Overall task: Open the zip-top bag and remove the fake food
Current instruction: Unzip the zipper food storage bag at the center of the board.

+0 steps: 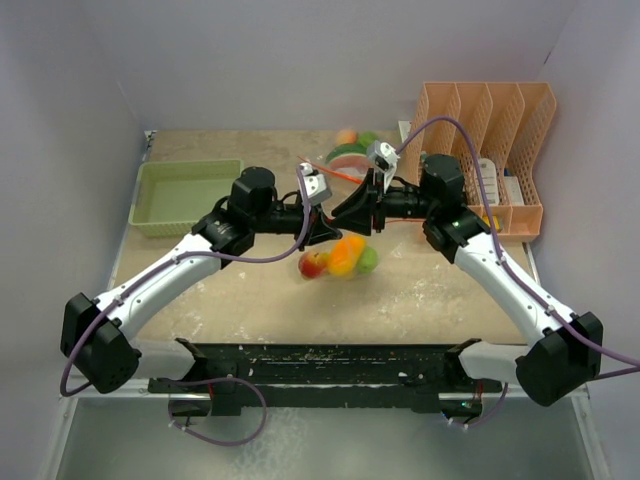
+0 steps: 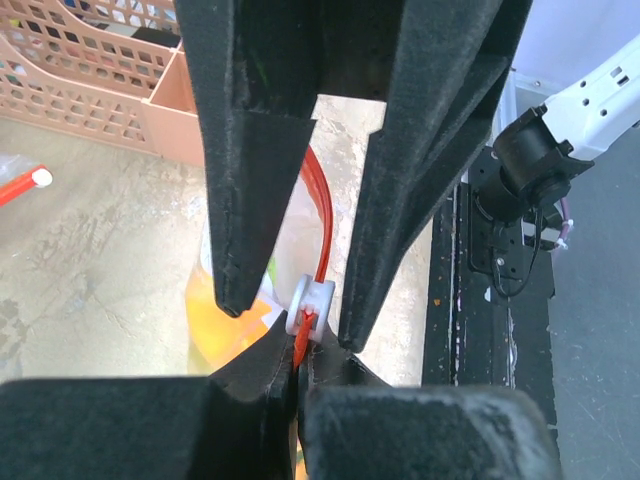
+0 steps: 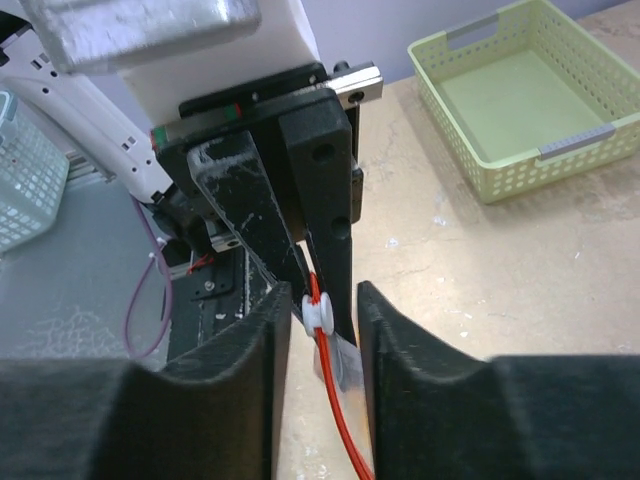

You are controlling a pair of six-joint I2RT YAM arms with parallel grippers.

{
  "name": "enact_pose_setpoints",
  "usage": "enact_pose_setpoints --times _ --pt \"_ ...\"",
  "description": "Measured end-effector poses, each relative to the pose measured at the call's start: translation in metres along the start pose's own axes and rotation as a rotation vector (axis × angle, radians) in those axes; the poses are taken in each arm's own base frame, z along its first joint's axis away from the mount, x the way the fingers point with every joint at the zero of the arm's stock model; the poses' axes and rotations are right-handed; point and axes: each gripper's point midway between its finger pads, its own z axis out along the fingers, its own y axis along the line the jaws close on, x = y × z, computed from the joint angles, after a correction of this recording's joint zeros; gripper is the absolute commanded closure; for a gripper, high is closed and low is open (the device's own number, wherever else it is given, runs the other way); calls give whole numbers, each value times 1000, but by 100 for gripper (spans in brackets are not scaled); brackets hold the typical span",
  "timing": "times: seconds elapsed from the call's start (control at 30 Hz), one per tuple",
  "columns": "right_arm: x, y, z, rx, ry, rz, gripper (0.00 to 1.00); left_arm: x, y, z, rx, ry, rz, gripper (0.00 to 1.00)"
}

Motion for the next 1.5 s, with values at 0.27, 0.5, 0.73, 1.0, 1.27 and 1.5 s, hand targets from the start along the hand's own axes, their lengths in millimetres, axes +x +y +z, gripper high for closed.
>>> enact_pose_setpoints --times 0.27,0.5,0.73,1.0,1.27,1.5 --pt "0 1 0 -4 0 2 90 -8 -1 -6 -8 -20 14 100" --pt "0 1 0 -4 -1 1 100 -8 0 -7 -9 -21 13 100" --pt "-4 -1 -2 43 -20 -9 100 -11 2 -13 -31 -43 20 100" --pt "5 -26 -3 186 -43 30 100 -20 26 -41 -132 -109 -31 100" --pt "22 -59 -25 335 -56 93 100 -28 50 -93 -301 -233 -77 100" --pt "10 -79 -55 477 -100 85 100 -37 68 -125 -440 -325 -121 100"
